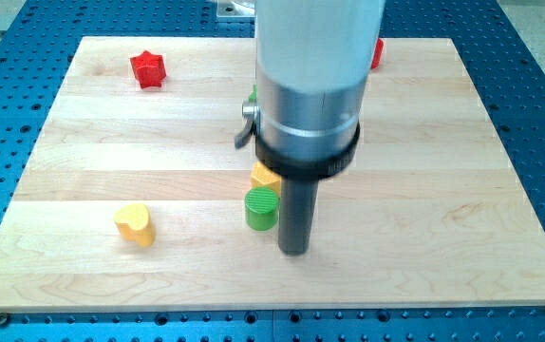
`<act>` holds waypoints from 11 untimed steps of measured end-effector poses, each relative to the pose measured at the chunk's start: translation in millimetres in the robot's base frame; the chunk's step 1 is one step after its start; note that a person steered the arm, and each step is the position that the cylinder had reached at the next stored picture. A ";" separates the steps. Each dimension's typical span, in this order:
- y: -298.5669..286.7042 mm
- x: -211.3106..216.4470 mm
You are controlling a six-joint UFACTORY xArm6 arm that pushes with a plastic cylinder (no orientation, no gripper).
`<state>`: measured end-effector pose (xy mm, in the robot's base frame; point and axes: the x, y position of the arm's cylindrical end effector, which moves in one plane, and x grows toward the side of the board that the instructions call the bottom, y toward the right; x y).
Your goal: Place the yellow heart to the bottom center of the board
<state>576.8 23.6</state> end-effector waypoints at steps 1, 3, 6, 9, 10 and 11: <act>-41.4 28.1; -104.0 -7.3; -231.4 24.2; -163.8 -46.9; -180.6 -28.7; -139.7 -16.5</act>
<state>560.2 -116.0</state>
